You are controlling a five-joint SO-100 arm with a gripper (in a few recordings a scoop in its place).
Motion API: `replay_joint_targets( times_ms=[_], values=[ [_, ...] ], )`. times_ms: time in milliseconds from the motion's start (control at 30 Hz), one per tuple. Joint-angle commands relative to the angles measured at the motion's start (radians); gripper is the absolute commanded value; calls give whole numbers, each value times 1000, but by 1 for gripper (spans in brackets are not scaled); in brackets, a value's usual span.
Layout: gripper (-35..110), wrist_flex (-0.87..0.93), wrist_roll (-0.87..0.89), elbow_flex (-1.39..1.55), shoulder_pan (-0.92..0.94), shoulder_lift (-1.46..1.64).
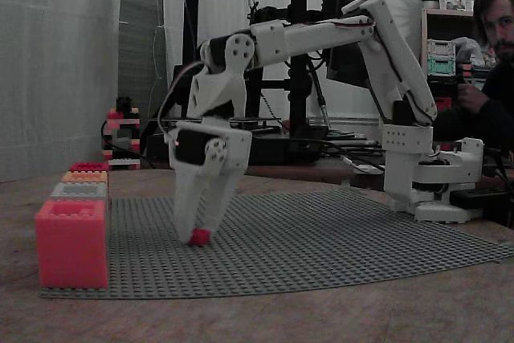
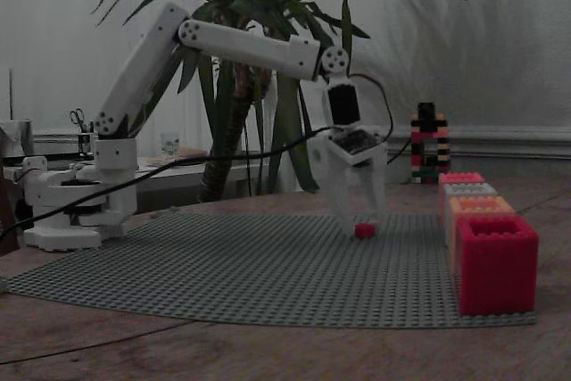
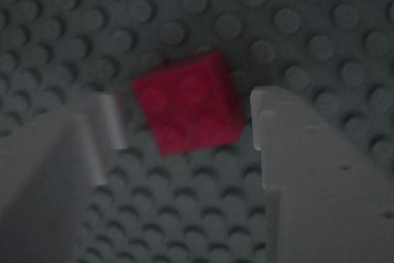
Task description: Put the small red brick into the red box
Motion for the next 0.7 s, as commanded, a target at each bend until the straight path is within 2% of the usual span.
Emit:
replay_joint_targets(
  times_ms=[0,200,500,667],
  values=[
    [9,-12,-8,-72,-38,37],
    [0,-12,-8,-81,-40,34],
    [0,51,29,-161,-43,78],
    [0,97,109,-284,-41,178]
  ],
)
